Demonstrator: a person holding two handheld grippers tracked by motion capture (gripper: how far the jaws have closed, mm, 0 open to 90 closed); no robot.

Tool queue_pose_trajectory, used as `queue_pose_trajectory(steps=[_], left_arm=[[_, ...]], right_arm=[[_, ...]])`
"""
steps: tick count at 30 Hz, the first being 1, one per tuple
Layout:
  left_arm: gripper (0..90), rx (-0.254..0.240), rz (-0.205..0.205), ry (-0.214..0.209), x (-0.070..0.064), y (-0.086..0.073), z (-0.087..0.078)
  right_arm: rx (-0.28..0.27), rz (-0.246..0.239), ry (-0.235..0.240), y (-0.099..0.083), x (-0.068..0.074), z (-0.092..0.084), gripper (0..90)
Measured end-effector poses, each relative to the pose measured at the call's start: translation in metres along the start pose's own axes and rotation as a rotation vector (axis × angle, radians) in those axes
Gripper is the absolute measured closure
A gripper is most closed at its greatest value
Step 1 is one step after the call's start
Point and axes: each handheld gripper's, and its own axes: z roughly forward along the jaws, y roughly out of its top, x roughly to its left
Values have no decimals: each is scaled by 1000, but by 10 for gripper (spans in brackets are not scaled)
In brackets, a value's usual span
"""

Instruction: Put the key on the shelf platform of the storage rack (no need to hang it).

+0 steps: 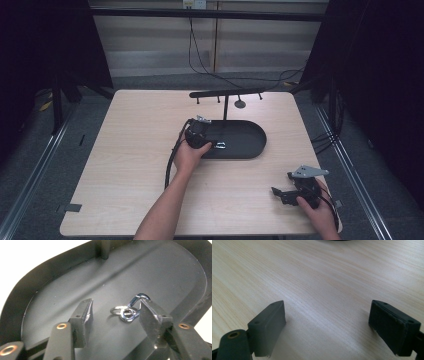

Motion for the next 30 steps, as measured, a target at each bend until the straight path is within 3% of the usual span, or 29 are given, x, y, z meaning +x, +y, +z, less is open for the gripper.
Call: queue_pose_trajectory(steps=[16,23,30], left_arm=[[361,14,-8,-10,9,-9,-17],[350,2,-26,-12,18,-16,-27],[348,6,-15,-21,26,-24,-40]], right_arm=[[1,1,0,0,0,0,135],[1,1,0,0,0,0,134],[1,3,1,0,0,0,134]])
